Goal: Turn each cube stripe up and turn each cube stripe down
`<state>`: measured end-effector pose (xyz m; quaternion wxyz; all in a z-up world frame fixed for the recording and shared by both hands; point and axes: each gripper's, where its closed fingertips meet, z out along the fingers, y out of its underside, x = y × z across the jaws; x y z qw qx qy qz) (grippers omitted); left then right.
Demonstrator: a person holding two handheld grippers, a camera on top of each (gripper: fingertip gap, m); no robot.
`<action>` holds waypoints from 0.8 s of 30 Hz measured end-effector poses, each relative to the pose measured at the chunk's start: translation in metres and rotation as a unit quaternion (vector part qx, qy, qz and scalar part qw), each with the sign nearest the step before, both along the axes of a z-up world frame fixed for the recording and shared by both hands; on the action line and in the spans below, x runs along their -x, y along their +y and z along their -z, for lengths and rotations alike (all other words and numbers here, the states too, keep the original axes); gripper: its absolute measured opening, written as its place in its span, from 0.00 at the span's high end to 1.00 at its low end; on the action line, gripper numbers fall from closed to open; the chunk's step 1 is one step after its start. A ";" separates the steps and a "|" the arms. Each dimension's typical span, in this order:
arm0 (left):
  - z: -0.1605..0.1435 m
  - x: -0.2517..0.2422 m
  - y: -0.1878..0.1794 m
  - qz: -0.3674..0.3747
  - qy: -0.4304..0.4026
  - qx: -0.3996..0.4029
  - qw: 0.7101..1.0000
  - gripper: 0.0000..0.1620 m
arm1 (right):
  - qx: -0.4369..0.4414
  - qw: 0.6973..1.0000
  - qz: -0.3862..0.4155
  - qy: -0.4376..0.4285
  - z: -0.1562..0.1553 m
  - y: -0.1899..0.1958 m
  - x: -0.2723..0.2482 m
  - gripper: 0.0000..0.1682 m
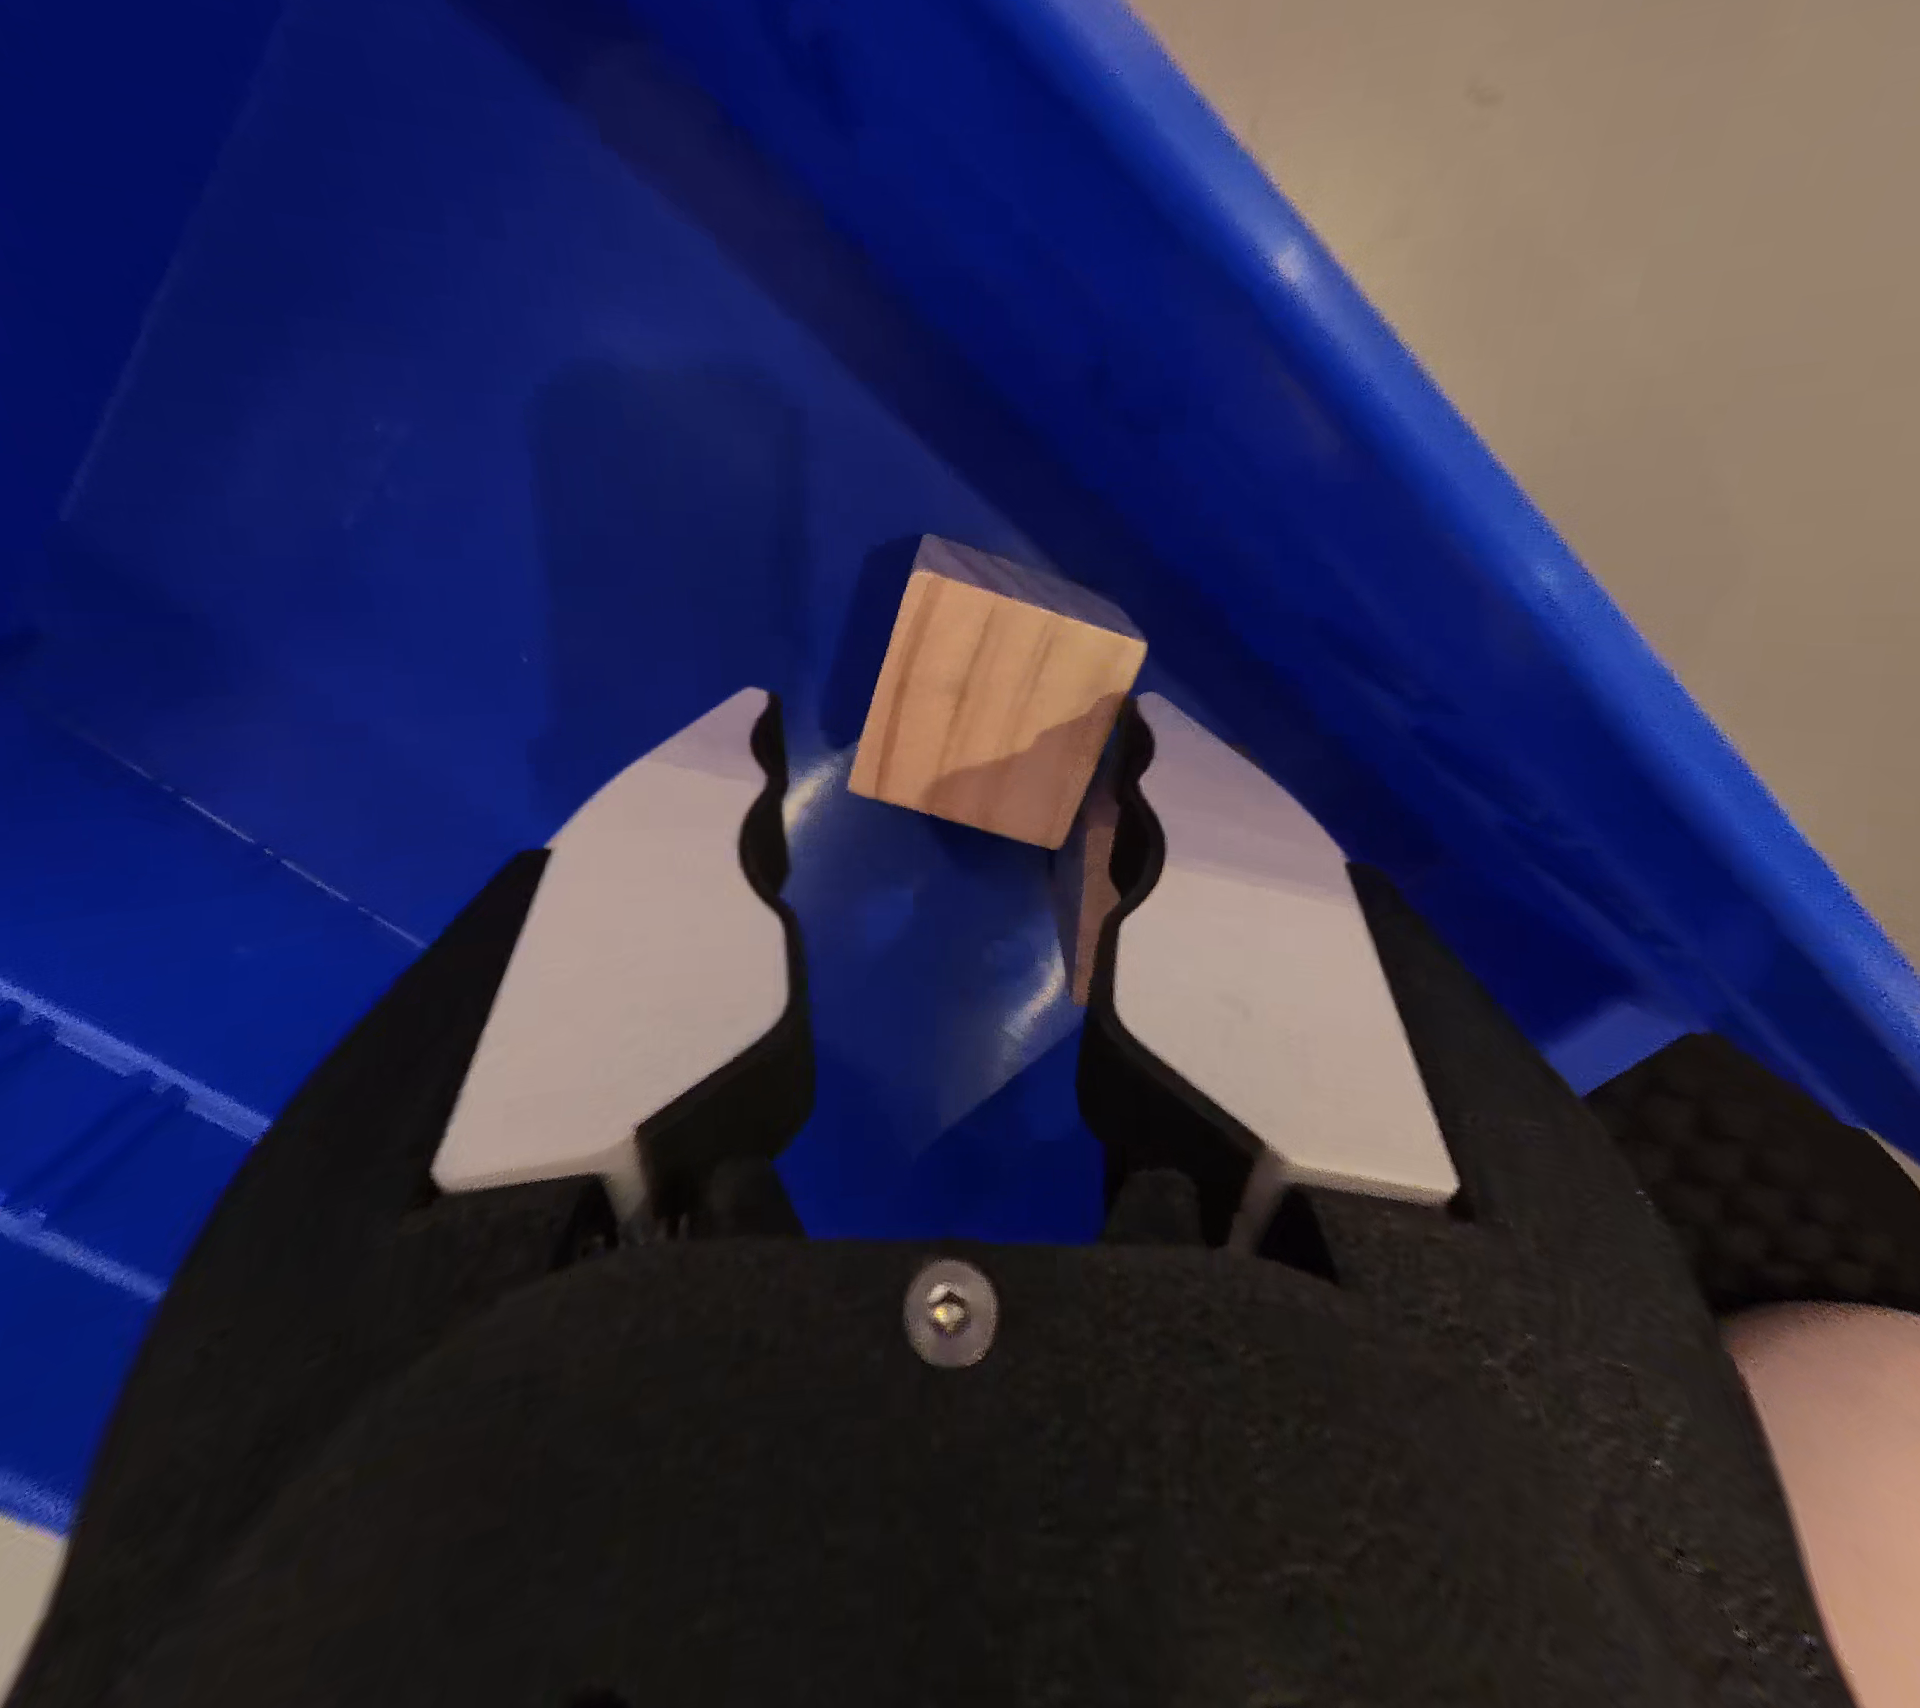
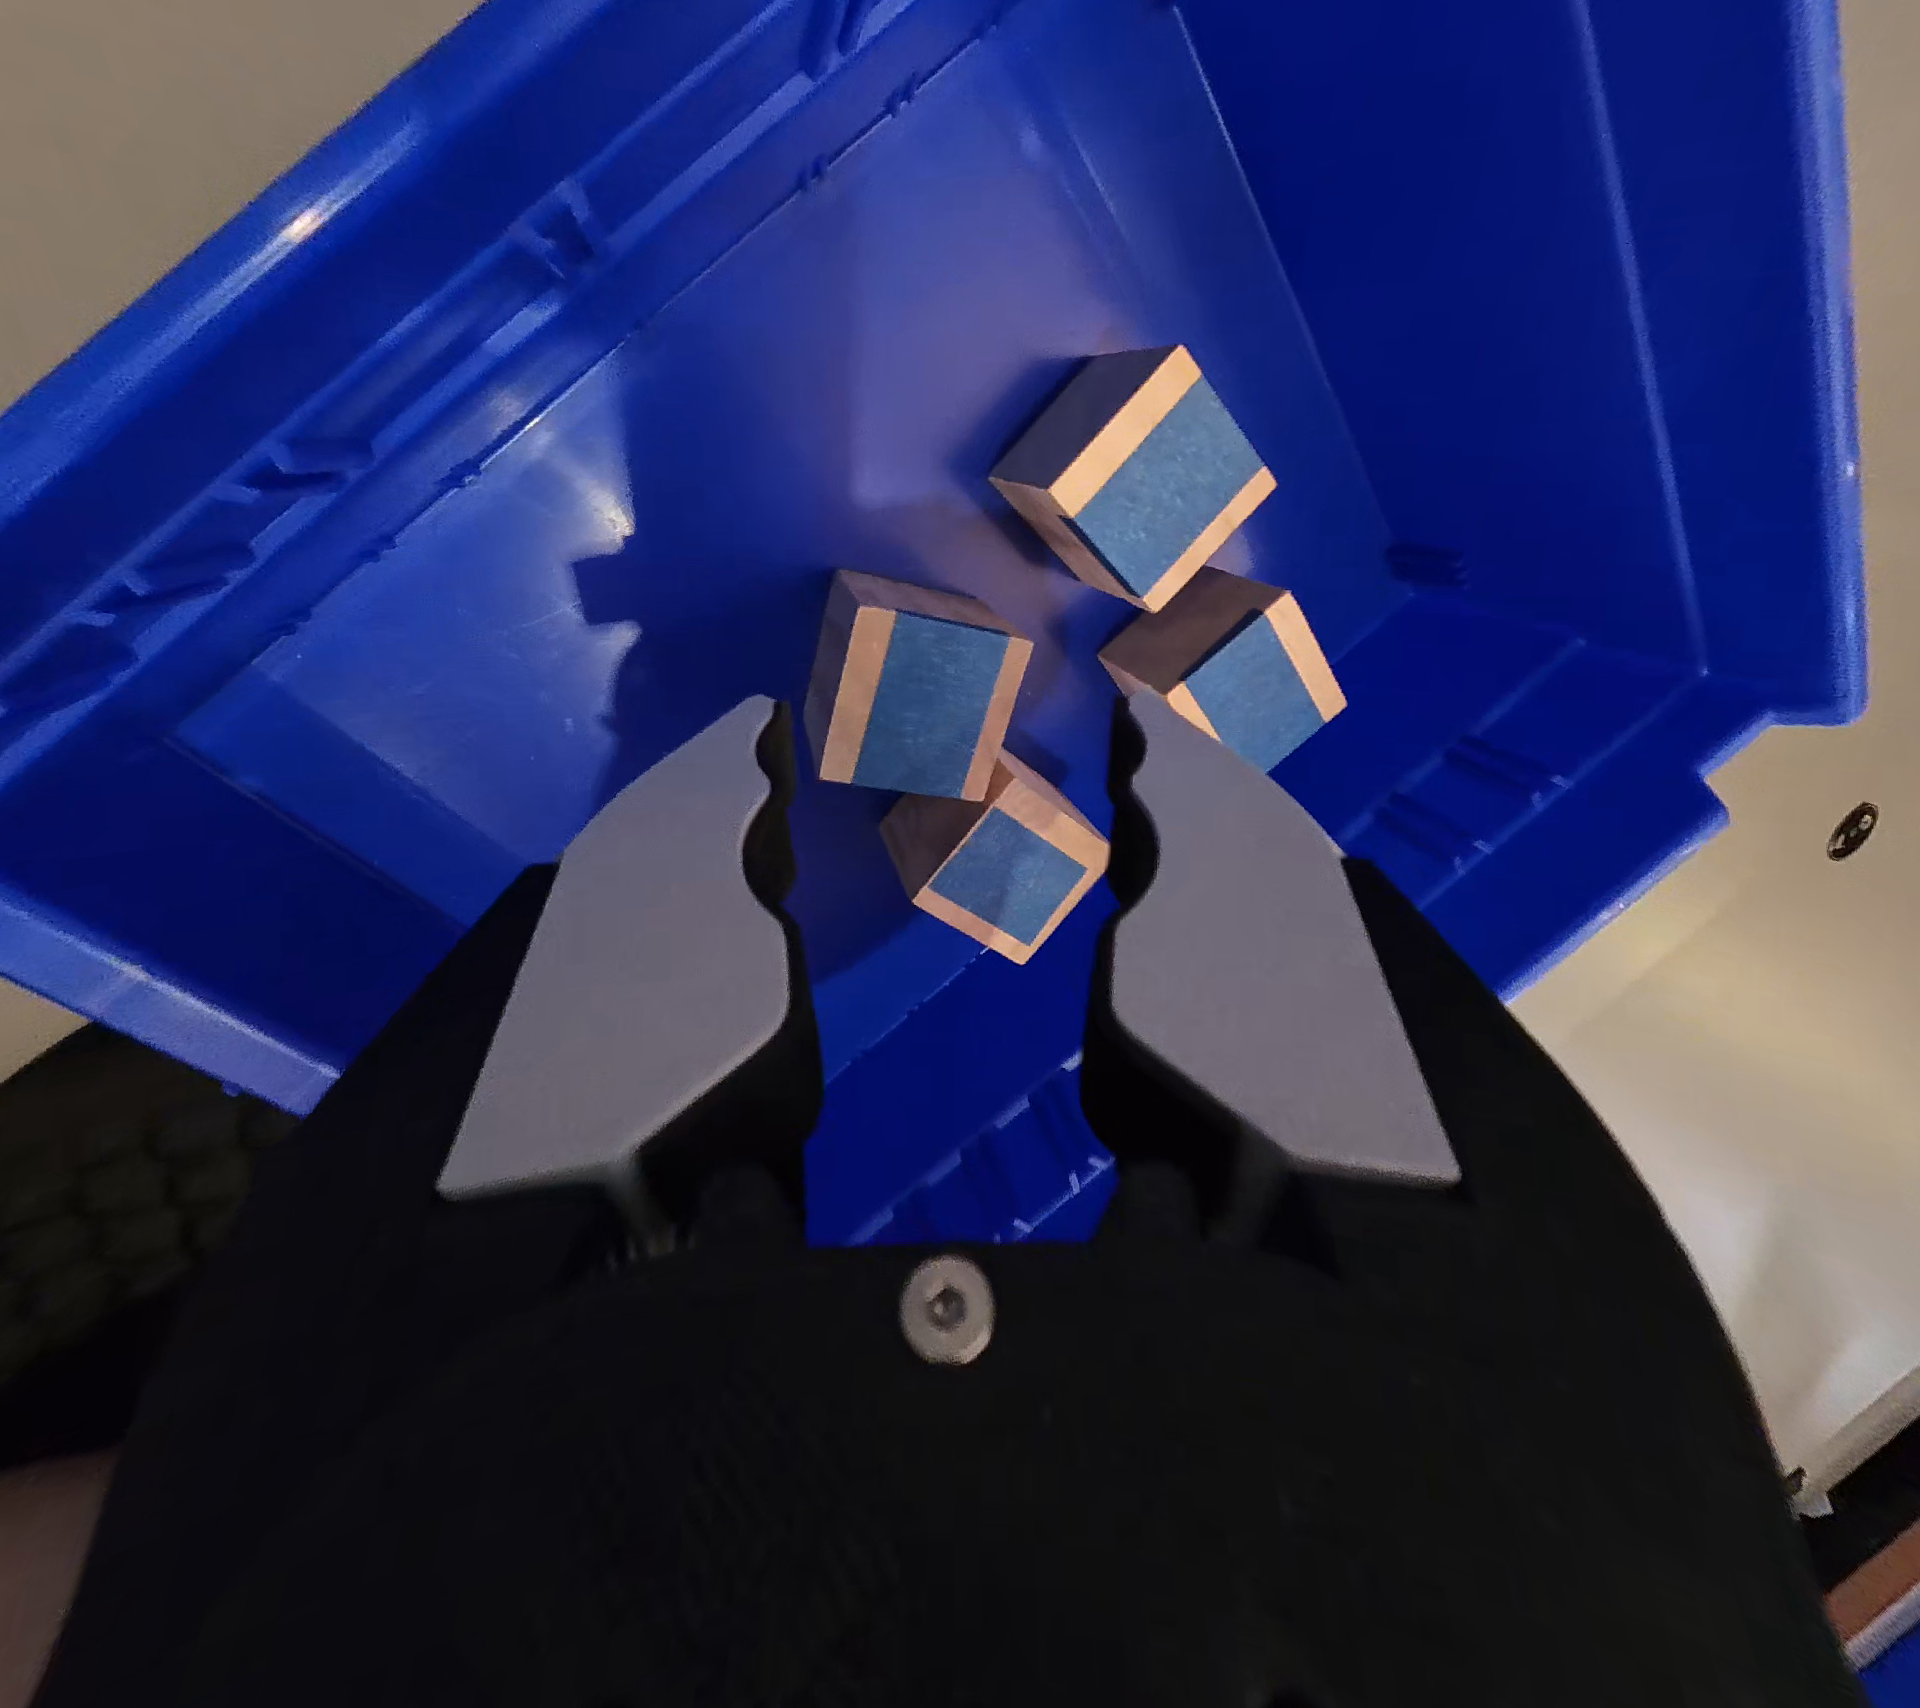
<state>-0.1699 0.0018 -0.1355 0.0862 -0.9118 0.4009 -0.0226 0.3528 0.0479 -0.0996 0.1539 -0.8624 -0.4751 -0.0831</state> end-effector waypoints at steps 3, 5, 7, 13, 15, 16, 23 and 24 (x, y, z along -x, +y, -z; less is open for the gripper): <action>0.001 -0.006 0.003 0.002 -0.009 0.003 1.000 0.72 | -0.011 1.000 0.002 0.001 -0.007 0.000 -0.002 0.64; 0.000 -0.004 0.005 -0.002 0.000 -0.002 1.000 0.72 | -0.028 1.000 0.011 -0.004 -0.015 0.000 -0.006 0.64; -0.003 0.003 0.008 -0.006 0.017 -0.014 1.000 0.72 | -0.065 0.997 0.031 -0.021 -0.029 0.004 -0.015 0.64; -0.063 0.013 0.023 -0.053 -0.048 -0.131 0.989 0.73 | -0.198 0.977 0.072 -0.007 -0.093 0.008 -0.020 0.64; -0.101 0.008 0.025 -0.067 -0.099 -0.194 0.974 0.72 | -0.268 0.961 0.069 0.015 -0.123 0.011 -0.007 0.64; -0.120 0.001 0.023 -0.068 -0.133 -0.217 0.965 0.73 | -0.297 0.952 0.060 0.035 -0.137 0.010 0.005 0.64; -0.247 -0.117 -0.027 0.059 -0.473 -0.270 0.836 0.73 | -0.440 0.843 -0.194 0.241 -0.199 -0.047 0.162 0.53; -0.252 -0.133 -0.034 0.073 -0.503 -0.246 0.825 0.73 | -0.450 0.822 -0.232 0.262 -0.199 -0.060 0.184 0.53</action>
